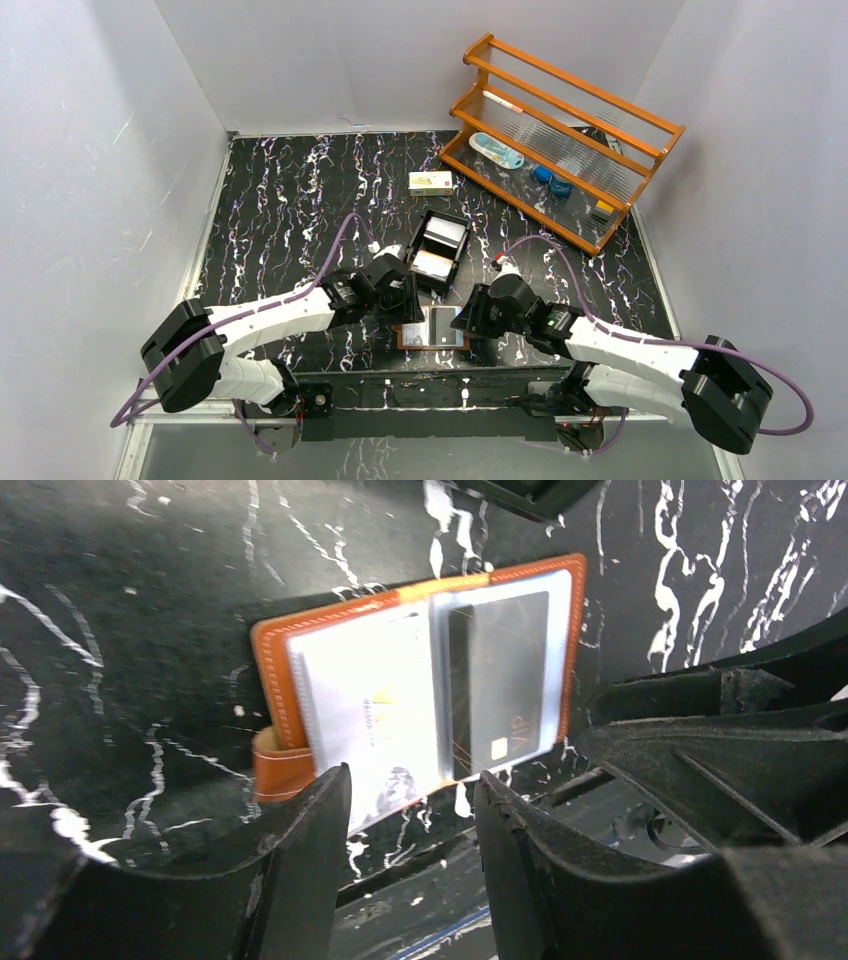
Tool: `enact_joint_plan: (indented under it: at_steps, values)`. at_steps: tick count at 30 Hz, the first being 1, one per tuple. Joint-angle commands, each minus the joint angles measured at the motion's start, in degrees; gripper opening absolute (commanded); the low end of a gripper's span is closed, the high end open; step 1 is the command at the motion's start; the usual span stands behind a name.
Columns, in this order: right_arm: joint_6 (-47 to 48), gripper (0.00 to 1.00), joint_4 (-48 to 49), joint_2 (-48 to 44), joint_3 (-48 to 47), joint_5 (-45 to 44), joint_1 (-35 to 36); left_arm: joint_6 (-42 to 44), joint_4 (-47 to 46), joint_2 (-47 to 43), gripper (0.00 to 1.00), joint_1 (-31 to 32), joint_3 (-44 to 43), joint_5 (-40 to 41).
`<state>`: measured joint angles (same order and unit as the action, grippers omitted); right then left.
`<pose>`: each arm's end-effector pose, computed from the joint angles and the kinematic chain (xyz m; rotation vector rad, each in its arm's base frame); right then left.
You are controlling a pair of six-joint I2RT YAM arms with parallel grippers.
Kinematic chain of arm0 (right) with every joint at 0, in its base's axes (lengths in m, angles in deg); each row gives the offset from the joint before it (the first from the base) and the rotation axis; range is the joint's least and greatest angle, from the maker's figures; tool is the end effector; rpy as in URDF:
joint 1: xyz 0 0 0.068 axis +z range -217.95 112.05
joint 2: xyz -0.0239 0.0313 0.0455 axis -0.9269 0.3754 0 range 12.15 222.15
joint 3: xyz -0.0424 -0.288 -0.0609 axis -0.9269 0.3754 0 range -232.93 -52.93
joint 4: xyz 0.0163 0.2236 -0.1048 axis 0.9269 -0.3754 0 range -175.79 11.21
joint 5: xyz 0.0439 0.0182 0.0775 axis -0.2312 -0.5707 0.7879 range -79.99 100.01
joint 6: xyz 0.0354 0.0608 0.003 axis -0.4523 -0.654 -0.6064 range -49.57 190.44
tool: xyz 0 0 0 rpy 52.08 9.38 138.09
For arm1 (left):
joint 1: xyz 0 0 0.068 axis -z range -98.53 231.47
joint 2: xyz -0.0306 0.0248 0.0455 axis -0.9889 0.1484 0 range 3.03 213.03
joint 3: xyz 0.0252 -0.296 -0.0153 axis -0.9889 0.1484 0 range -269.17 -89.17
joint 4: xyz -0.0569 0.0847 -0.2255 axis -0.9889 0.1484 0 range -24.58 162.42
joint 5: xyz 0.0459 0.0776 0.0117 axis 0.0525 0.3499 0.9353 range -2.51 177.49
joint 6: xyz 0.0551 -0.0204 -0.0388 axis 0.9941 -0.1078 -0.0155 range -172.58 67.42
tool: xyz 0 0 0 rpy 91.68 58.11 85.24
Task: Put the credit cards into the card holder
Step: Turn over the card slot in the card holder.
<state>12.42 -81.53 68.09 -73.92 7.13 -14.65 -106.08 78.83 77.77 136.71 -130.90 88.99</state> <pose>0.1128 0.1466 0.1902 0.1295 2.4184 0.9475 0.1495 -0.2128 0.2223 0.0256 2.5596 -0.8121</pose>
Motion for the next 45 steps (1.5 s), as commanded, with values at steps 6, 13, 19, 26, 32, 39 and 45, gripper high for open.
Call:
enact_joint_plan:
  at_steps: [6, 13, 19, 26, 32, 39, 45]
  values:
    - [0.8, 0.51, 4.1, 4.6, -3.1, -0.4, 0.2, 3.4, 0.1, -2.6, 0.47, -5.3, 3.8, -2.8]
    - [0.6, 0.49, 7.7, 6.7, -2.7, 1.4, 0.2, 2.9, -3.6, -0.7, 0.47, -5.2, 5.6, -5.5]
    - [0.5, 0.48, 9.6, 8.0, -2.7, 2.3, 0.2, 2.4, -5.4, 0.9, 0.43, -5.2, 6.6, -6.6]
    - [-0.2, 0.47, 11.4, 8.4, -2.2, 3.0, 0.2, 2.4, -5.8, 1.3, 0.37, -5.3, 6.9, -6.6]
    - [0.0, 0.49, 3.6, 6.4, -3.6, -2.0, 0.2, 3.0, -3.7, 1.0, 0.39, -5.3, 6.4, -5.3]
    - [-0.1, 0.49, 5.3, 8.1, -3.3, -0.3, 0.2, 2.6, -4.6, 1.3, 0.40, -5.2, 6.5, -5.9]
    - [0.1, 0.49, 5.9, 9.5, -3.6, 0.1, 0.2, 2.4, -4.8, 1.0, 0.40, -5.3, 6.7, -6.1]
